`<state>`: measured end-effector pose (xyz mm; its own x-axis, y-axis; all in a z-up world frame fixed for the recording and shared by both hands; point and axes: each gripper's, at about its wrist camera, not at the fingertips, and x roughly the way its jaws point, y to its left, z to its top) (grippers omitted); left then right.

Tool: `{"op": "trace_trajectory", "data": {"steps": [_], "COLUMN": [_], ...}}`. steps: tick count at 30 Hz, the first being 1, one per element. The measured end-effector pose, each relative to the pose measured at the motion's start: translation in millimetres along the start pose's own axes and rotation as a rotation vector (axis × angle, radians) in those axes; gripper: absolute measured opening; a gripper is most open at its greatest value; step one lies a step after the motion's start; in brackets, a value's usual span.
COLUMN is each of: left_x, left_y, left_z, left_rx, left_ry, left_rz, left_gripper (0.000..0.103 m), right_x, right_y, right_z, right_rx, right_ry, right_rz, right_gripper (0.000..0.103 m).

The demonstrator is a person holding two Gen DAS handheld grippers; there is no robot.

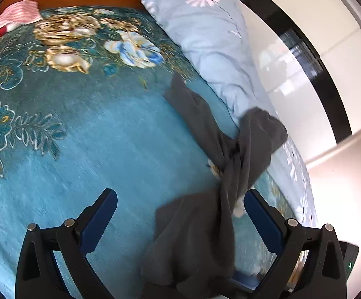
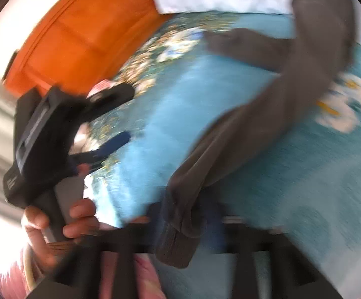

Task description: Fold clothes

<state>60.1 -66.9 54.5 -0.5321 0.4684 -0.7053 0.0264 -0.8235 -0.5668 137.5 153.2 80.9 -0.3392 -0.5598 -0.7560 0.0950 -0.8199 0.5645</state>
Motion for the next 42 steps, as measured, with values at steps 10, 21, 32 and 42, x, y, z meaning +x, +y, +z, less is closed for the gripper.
{"op": "trace_trajectory", "data": {"steps": [10, 21, 32, 42], "left_x": [57, 0, -67, -111], "left_y": [-99, -30, 27, 66], "left_z": [-69, -42, -15, -7], "left_rx": [0.406, 0.072, -0.174, -0.296], "left_ry": [0.235, 0.226, 0.304, 0.424], "left_rz": [0.217, 0.051, -0.180, -0.318], "left_gripper": [0.102, 0.008, 0.007, 0.007], "right_x": [-92, -113, -116, -105], "right_y": [-108, -101, -30, -21], "right_z": [-18, -31, -24, -41], "right_rx": [0.363, 0.421, 0.386, 0.404], "right_ry": [-0.150, -0.160, -0.184, -0.165], "right_rz": [-0.064, -0.107, -0.118, -0.120], "right_gripper": [0.067, 0.067, 0.067, 0.067]}}
